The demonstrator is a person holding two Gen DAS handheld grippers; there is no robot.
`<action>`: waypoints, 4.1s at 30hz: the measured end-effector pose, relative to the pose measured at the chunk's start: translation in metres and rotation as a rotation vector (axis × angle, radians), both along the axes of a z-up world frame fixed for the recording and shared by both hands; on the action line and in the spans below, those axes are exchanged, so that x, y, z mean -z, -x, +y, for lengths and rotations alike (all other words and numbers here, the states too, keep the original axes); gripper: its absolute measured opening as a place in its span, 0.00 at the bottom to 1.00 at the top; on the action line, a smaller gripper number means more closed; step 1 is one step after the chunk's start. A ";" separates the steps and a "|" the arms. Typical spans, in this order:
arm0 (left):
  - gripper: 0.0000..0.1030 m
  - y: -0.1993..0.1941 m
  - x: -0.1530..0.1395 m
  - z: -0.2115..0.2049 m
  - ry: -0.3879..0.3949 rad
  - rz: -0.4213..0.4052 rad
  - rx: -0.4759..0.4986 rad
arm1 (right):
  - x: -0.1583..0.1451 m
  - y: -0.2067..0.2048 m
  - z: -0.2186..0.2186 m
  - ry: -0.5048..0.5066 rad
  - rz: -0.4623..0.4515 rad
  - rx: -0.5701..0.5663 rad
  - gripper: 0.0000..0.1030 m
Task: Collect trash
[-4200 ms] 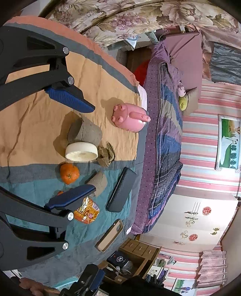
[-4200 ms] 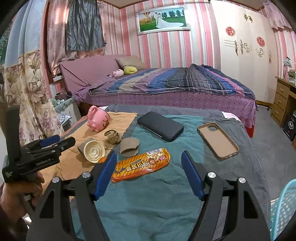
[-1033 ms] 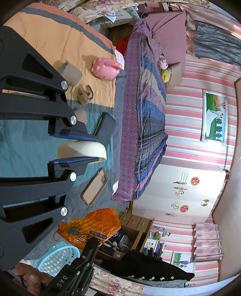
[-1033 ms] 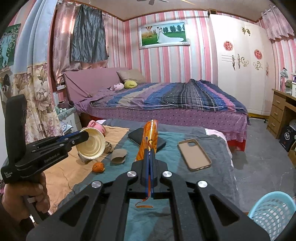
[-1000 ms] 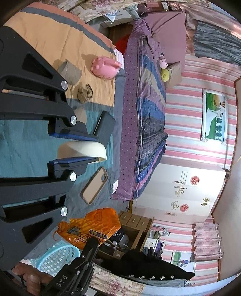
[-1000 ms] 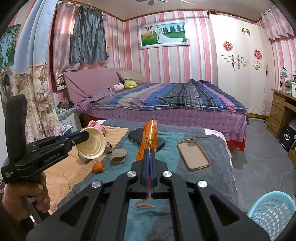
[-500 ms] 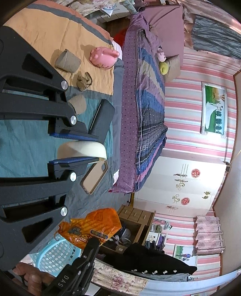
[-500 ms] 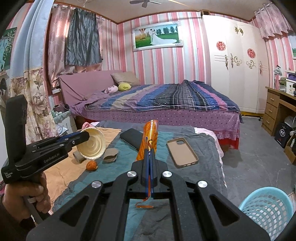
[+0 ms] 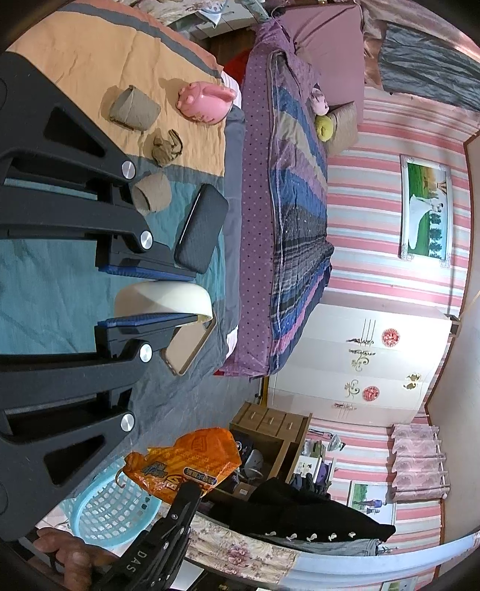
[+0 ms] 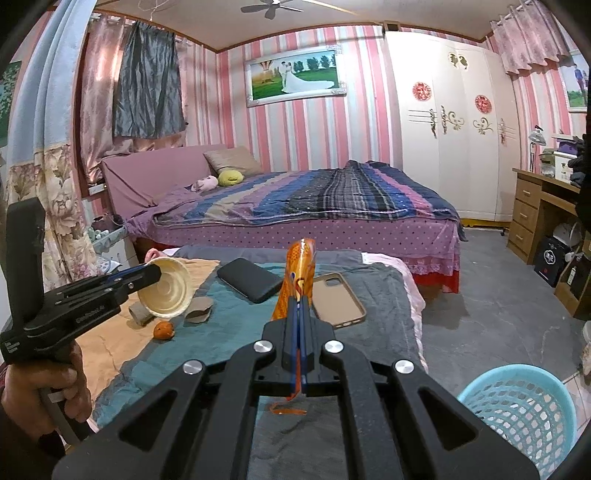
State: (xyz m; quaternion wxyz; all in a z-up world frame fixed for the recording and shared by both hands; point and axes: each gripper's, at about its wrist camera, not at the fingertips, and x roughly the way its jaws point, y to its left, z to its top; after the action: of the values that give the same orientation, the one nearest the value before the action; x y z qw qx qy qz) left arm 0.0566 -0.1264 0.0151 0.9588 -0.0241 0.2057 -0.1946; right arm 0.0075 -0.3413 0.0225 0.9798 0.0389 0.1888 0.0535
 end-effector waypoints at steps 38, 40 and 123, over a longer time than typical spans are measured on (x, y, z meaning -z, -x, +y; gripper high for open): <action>0.15 0.043 0.018 -0.157 0.001 0.029 0.303 | 0.037 0.084 -0.151 -0.057 0.076 0.345 0.01; 0.15 0.046 0.020 -0.167 0.005 0.035 0.325 | 0.039 0.090 -0.159 -0.067 0.076 0.369 0.01; 0.82 -0.065 0.063 0.254 -0.053 0.272 -0.475 | 0.038 -0.096 0.195 -0.023 0.195 -0.161 0.74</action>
State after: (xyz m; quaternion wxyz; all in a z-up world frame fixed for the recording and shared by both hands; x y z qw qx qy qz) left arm 0.1212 0.1281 -0.0477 0.9414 -0.0726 0.3261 0.0464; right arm 0.1037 -0.1460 -0.0153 0.9488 0.0400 0.2850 0.1301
